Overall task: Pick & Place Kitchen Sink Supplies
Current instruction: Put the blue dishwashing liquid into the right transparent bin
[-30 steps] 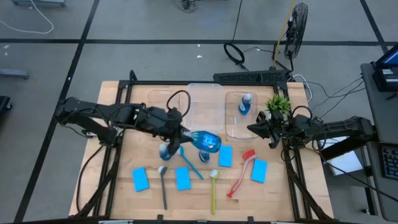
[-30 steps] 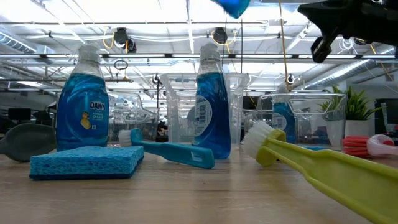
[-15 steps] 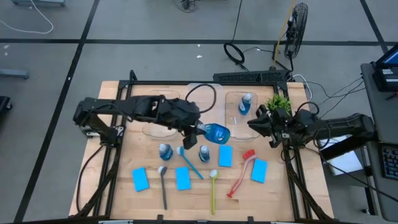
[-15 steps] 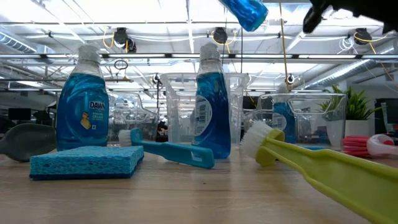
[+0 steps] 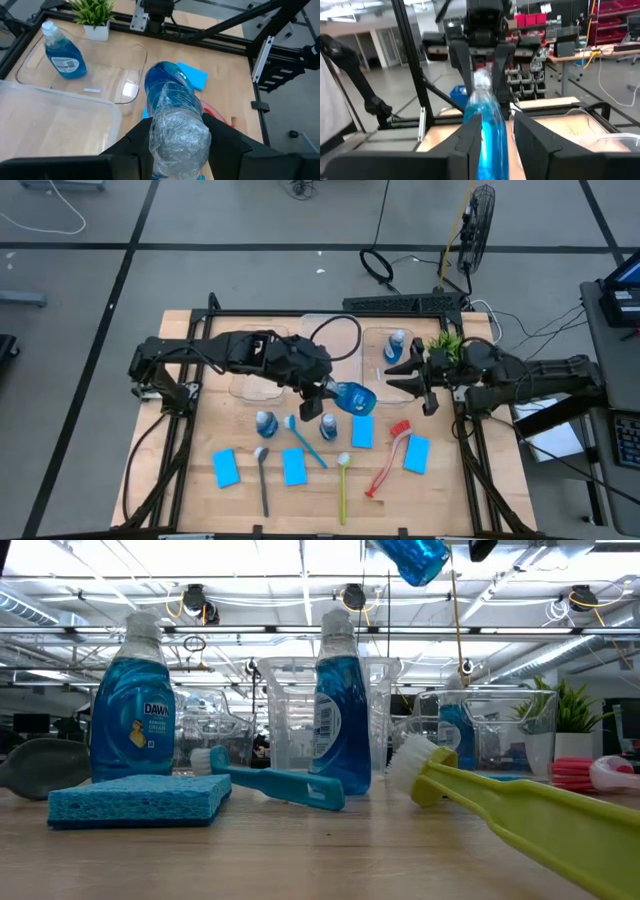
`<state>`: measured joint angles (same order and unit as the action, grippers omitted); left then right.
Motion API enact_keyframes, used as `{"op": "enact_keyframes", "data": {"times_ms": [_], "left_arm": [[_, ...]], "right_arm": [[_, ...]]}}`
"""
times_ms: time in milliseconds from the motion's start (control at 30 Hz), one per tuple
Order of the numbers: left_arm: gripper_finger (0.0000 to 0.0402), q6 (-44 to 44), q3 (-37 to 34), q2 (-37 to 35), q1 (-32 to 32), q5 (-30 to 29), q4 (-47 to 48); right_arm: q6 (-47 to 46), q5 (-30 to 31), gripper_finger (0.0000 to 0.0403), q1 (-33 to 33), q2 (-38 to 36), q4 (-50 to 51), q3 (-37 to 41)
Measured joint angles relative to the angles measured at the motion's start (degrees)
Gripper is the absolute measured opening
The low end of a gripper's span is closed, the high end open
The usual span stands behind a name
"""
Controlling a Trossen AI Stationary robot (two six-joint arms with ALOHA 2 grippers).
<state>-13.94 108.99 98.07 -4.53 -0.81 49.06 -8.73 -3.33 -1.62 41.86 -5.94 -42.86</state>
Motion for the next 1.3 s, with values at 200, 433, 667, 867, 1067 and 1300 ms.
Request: {"op": "enact_keyframes", "data": {"times_ms": [200,433,667,867,1067,1300], "left_arm": [[0.0140,1.6,0.0,0.0,-0.1,0.8,1.3],[0.0140,3.8,0.0,-0.1,-0.5,1.2,0.9],[0.0140,5.6,0.0,-0.1,-1.4,1.2,1.0],[0.0140,10.4,0.0,-0.1,-2.4,0.3,2.6],[0.0140,12.2,0.0,-0.1,-2.9,-1.9,2.7],[0.0140,12.5,0.0,-0.1,-2.8,-2.3,2.8]], "right_arm": [[-1.2,-1.7,0.0138,0.0,3.8,3.2,-2.7],[-2.3,-4.4,0.0169,0.1,9.3,4.0,-5.9],[-0.7,-4.5,0.0199,0.1,14.4,5.3,-11.5],[0.0,-4.6,0.0231,0.1,18.5,10.4,-17.0],[-0.5,-7.7,0.0256,0.1,22.1,12.2,-20.3],[-1.1,-8.9,0.0259,0.3,24.5,11.9,-20.5]]}}
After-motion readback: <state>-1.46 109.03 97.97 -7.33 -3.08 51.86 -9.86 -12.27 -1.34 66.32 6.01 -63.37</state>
